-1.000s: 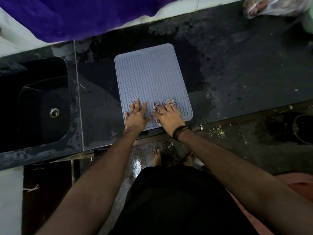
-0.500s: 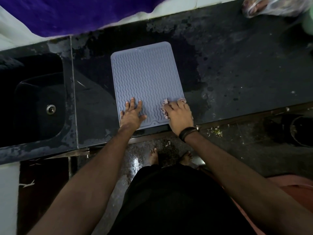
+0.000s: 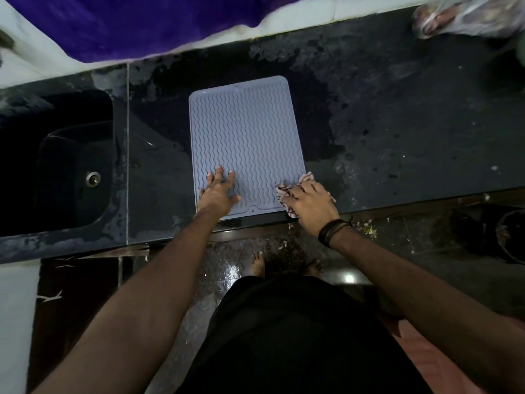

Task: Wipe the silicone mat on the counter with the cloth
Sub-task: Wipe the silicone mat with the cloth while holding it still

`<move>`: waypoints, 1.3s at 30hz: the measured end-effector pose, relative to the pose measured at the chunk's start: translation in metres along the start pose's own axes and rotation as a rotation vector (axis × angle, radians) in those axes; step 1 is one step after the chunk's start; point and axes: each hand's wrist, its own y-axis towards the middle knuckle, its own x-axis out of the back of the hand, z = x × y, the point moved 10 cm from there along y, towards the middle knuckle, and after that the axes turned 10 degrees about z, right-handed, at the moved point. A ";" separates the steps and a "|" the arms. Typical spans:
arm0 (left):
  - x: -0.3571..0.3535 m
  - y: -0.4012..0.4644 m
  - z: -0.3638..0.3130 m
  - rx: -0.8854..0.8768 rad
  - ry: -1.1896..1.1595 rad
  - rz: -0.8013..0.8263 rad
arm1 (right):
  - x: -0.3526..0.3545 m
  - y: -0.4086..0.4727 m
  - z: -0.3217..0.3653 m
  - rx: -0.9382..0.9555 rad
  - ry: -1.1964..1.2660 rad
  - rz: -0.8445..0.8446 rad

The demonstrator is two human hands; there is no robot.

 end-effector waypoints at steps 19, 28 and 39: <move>-0.001 0.002 0.002 -0.009 0.039 -0.048 | -0.006 -0.008 -0.024 -0.121 0.134 -0.013; 0.026 0.007 -0.001 -0.149 0.018 -0.314 | 0.037 0.059 0.010 -0.171 0.222 -0.065; 0.015 0.025 0.005 -0.138 0.066 -0.379 | 0.017 0.015 0.013 -0.214 0.202 -0.085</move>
